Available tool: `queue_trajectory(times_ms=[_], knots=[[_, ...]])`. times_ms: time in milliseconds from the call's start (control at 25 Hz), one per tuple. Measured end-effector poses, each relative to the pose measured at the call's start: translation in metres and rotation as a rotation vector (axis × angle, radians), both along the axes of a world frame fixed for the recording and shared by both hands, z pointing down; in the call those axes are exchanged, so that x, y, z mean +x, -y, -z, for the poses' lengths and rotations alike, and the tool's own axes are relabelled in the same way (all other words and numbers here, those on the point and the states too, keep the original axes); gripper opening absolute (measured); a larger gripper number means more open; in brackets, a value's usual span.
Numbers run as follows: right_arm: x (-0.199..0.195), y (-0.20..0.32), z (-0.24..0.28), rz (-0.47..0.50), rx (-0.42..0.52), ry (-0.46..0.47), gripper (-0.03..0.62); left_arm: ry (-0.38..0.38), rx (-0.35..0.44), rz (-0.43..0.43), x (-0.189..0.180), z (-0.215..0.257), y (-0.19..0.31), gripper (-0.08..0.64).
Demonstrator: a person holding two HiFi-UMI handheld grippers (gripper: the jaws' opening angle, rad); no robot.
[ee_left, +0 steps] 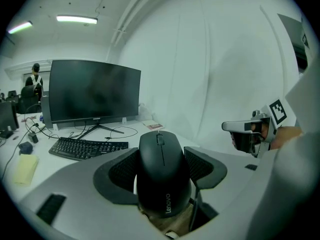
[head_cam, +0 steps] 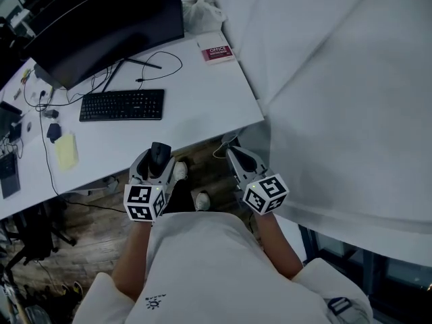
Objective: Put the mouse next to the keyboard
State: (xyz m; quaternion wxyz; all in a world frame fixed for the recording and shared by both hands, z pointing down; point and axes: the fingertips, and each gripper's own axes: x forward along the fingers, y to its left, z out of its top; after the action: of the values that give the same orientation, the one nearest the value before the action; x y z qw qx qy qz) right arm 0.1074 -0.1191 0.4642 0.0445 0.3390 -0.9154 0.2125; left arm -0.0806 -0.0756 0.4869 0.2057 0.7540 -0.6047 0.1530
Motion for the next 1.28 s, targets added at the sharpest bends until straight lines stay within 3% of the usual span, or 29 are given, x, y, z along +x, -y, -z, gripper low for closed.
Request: queue_trajectory(times_ms=[800, 1280], knots=[[-0.042, 0.071, -0.012, -0.026, -0.031, -0.065, 0.018, -0.022, -0.090, -0.087, -0.018, -0.046, 0.097, 0.293], [-0.069, 0.108, -0.029, -0.026, -0.074, -0.104, 0.018, -0.046, -0.189, -0.062, -0.021, -0.091, 0.160, 0.293]])
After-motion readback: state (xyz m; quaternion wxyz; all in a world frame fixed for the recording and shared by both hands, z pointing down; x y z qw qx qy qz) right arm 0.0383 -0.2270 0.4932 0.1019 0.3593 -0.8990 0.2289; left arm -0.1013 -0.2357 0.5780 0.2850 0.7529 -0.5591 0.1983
